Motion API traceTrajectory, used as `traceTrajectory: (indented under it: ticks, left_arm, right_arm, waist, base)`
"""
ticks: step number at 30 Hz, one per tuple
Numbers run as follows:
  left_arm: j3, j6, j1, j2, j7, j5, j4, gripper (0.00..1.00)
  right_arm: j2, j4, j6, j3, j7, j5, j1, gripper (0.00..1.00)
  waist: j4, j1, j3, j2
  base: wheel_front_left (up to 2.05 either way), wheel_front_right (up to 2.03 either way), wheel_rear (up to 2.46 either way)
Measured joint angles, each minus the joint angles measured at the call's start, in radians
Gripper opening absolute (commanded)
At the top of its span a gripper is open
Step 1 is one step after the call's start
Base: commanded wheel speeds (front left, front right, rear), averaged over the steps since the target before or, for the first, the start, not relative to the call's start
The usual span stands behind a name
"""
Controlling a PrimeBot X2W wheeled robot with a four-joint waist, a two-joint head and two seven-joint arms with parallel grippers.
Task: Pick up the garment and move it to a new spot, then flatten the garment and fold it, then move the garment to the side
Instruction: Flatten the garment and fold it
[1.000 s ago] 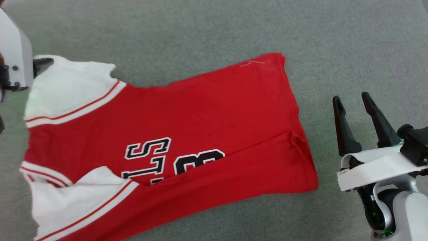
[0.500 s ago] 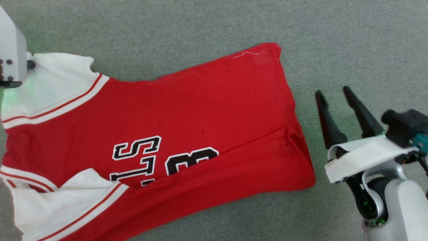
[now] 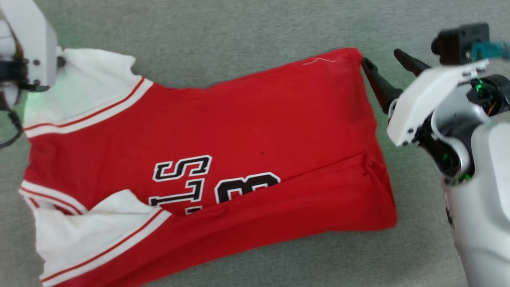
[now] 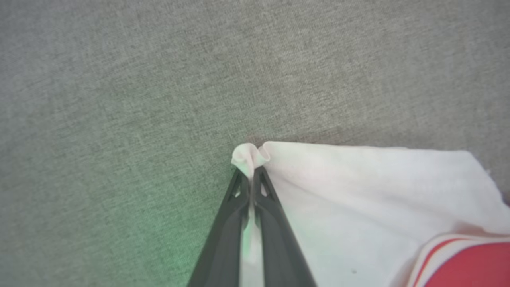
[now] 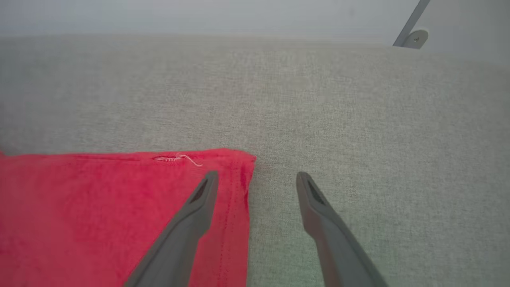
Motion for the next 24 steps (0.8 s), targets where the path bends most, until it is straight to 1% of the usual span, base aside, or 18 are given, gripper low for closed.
traceTrajectory:
  ticks: [3,7,12,13,14,17,20,24]
  left_arm:
    - [-0.002,-0.006,-0.011,-0.013,-0.004,0.006,0.001,0.00]
    - [-0.001,-0.009,-0.018,-0.030,-0.015,0.006,0.006,0.00]
    - [0.000,-0.015,-0.023,-0.044,-0.022,0.005,0.016,0.00]
    - [0.000,-0.016,-0.025,-0.046,-0.022,0.005,0.018,0.00]
    - [0.001,-0.016,-0.025,-0.048,-0.025,0.005,0.021,0.00]
    - [0.001,-0.019,-0.025,-0.056,-0.043,0.005,0.033,0.00]
    - [0.007,-0.024,-0.024,-0.073,-0.076,0.005,0.041,0.00]
    - [0.003,-0.038,-0.020,-0.089,-0.111,0.008,0.046,0.00]
  right_arm:
    - [-0.013,0.090,0.000,0.007,0.080,0.003,-0.060,1.00]
    - [-0.007,0.195,0.000,0.011,0.162,0.046,-0.123,1.00]
    - [-0.004,0.300,0.000,0.020,0.239,0.059,-0.191,1.00]
    - [-0.003,0.315,0.000,0.025,0.253,0.058,-0.204,0.86]
    - [-0.002,0.332,0.000,0.026,0.266,0.061,-0.217,0.00]
    - [-0.012,0.373,0.000,0.050,0.322,0.055,-0.256,0.00]
    - [-0.016,0.387,0.000,0.051,0.318,0.061,-0.264,0.00]
    - [-0.043,0.390,0.000,0.067,0.299,0.061,-0.267,0.00]
  waist:
    - [0.020,0.0000,0.005,0.0000]
    - [0.043,-0.0001,0.011,0.0000]
    - [0.056,0.0000,0.016,0.0000]
    - [0.057,0.0000,0.017,0.0000]
    - [0.057,0.0000,0.017,0.0000]
    - [0.060,0.0000,0.014,0.0000]
    - [0.069,0.0000,0.009,0.0000]
    - [0.086,0.0000,-0.009,0.0000]
  base:
    - [0.00,0.00,0.00]
    - [0.00,0.00,0.00]
    - [0.00,0.00,0.00]
    - [0.00,0.00,0.00]
    - [0.00,0.00,0.00]
    - [0.00,0.00,0.00]
    - [0.00,0.00,0.00]
    - [0.00,0.00,0.00]
